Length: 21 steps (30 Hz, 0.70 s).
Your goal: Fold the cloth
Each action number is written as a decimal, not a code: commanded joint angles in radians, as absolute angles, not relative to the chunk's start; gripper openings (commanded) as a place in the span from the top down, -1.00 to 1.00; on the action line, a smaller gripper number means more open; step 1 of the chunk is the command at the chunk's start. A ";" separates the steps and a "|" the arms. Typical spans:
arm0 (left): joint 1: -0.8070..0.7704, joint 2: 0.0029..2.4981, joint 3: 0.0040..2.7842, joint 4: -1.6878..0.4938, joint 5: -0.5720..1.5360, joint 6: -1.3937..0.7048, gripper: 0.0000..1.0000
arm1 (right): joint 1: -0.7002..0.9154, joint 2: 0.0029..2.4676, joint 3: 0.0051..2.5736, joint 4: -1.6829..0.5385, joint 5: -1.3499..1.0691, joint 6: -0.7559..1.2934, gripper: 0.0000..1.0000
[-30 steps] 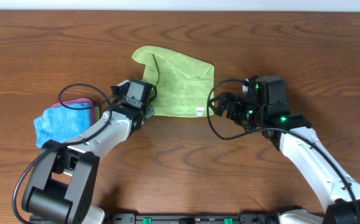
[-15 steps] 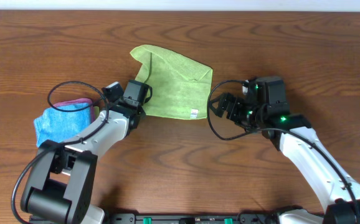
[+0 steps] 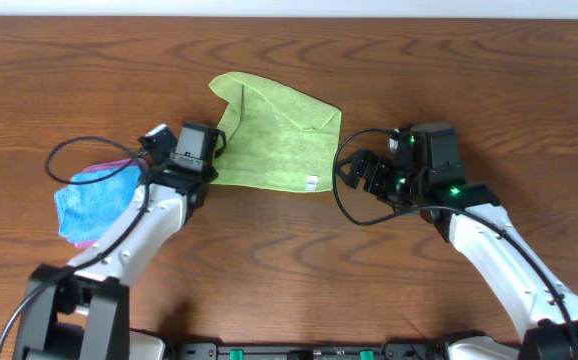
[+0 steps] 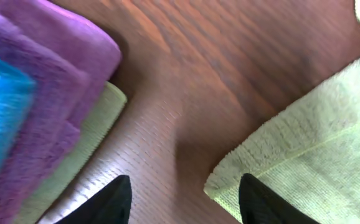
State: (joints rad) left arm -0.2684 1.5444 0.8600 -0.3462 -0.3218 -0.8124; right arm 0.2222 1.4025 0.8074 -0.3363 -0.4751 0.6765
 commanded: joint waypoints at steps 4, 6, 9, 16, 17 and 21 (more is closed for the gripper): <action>-0.257 1.530 0.870 -0.409 -0.249 -0.995 -0.19 | 0.237 1.407 0.800 -0.337 -0.475 0.665 -0.99; -0.256 1.530 0.870 -0.412 -0.212 -1.046 -0.21 | 0.237 1.407 0.800 -0.337 -0.474 0.665 -0.98; -0.255 1.530 0.870 -0.412 -0.156 -1.136 -0.27 | 0.237 1.407 0.800 -0.337 -0.475 0.665 -0.99; -0.254 1.530 0.870 -0.421 -0.059 -1.348 -0.52 | 0.237 1.407 0.800 -0.337 -0.476 0.664 -0.99; -0.250 1.530 0.870 -0.418 -0.062 -1.347 -0.56 | 0.237 1.407 0.800 -0.337 -0.476 0.664 -0.98; -0.215 1.533 0.870 -0.398 -0.059 -1.346 -0.61 | 0.237 1.407 0.800 -0.337 -0.476 0.664 -0.98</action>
